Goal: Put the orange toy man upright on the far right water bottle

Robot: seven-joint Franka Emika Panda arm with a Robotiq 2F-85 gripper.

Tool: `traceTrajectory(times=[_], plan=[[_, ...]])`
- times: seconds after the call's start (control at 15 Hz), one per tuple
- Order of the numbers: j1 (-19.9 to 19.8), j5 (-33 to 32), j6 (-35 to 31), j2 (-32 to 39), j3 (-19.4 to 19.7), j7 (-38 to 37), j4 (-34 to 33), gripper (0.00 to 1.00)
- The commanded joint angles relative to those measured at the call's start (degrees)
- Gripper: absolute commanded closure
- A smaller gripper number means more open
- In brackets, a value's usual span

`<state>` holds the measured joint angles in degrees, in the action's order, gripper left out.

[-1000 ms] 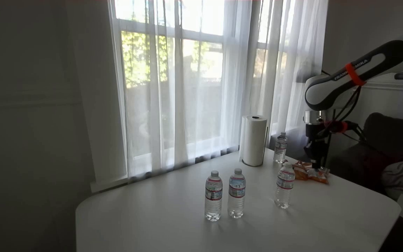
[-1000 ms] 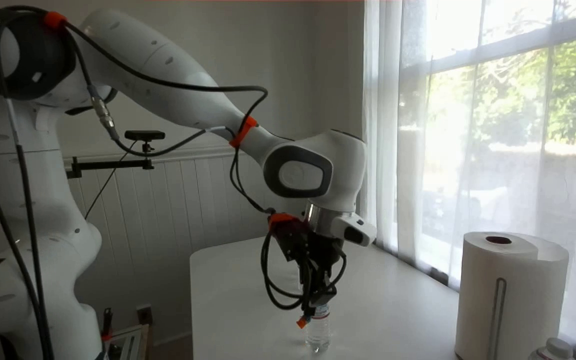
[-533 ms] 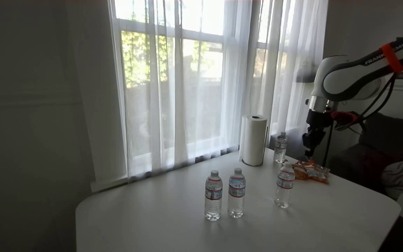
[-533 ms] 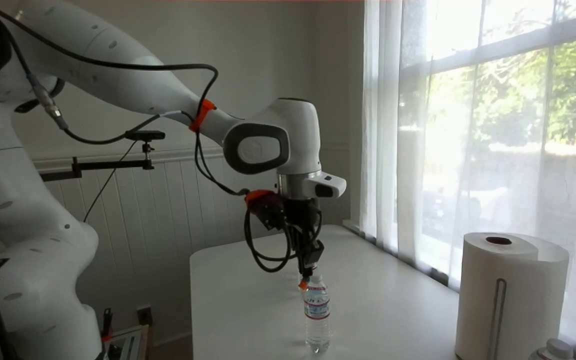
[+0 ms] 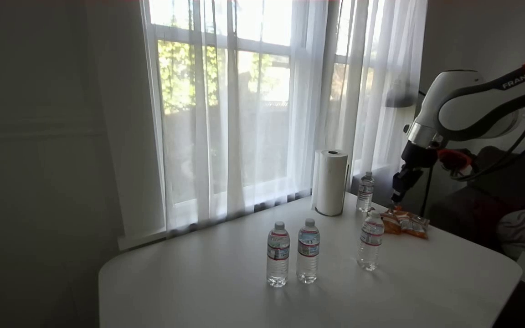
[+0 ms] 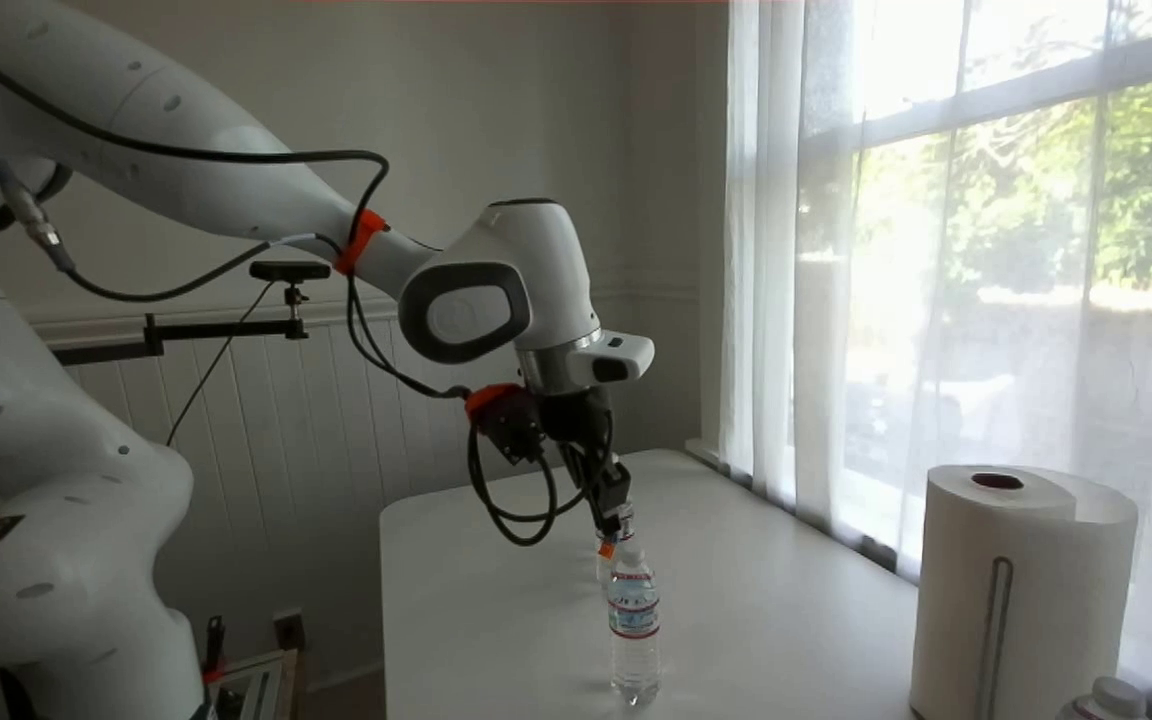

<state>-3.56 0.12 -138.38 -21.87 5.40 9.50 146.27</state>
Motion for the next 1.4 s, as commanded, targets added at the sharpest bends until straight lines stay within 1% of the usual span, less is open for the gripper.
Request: traceTrajectory(times=[0.0,0.4,0.73,0.87,0.93,1.0,1.33], plan=[[1.2,1.7,-6.8,-2.9,0.1,-0.6,4.9,0.97],[3.8,4.8,-17.5,-2.7,0.3,-0.6,8.9,0.97],[5.5,6.4,-23.9,-2.5,0.7,-0.5,11.1,0.97],[6.2,7.1,-24.8,-2.9,1.5,0.0,11.8,0.97],[5.0,5.1,-23.2,-0.6,0.5,-0.7,9.6,0.97],[5.0,5.1,-23.3,-0.5,0.5,-0.7,9.7,0.89],[5.0,5.1,-23.3,-0.3,0.5,-0.7,9.6,0.89]])
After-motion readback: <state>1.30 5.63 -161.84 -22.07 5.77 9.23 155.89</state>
